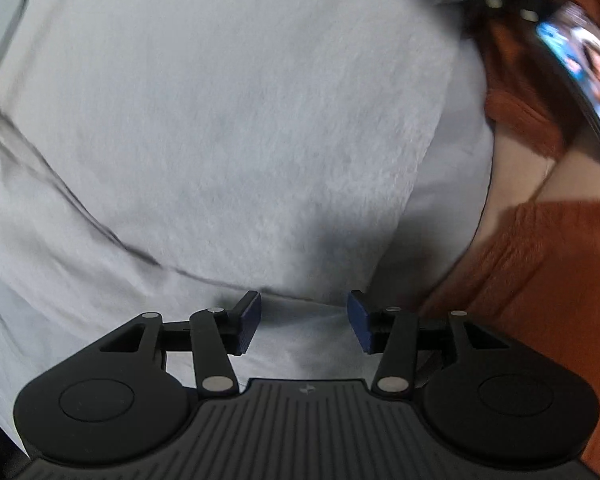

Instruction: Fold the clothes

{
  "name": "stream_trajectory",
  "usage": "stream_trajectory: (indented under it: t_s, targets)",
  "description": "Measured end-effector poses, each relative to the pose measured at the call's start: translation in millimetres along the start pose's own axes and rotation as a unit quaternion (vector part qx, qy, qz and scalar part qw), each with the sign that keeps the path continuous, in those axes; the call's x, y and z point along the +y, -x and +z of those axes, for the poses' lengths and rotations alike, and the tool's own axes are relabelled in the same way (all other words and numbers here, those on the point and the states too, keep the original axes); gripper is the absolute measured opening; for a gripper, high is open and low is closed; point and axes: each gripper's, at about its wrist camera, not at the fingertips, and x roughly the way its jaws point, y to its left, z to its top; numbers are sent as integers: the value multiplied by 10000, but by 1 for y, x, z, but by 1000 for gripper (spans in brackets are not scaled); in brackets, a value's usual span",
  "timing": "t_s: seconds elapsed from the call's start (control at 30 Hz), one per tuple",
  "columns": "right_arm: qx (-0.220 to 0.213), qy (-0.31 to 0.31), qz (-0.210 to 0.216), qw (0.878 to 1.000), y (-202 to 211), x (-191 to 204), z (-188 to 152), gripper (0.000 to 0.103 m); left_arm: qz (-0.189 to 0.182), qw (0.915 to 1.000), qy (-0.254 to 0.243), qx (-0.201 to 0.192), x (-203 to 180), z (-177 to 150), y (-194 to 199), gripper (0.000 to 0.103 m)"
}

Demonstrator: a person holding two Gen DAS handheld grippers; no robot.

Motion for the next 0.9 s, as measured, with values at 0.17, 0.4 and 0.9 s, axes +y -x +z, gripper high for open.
stream_trajectory:
  t_s: [0.17,0.4,0.9]
  targets:
    - [-5,3,7,10000,8,-7,-9,68,411,9987,-35,313,-19,11,-17,59]
    - [-3,48,-116,9999,-38,-19,50,68,591,9982,69,32,-29,4,-13,62]
    - [-5,485,-708,9963,-64,-15,50,55,727,9970,114,-254,-44,5,14,53]
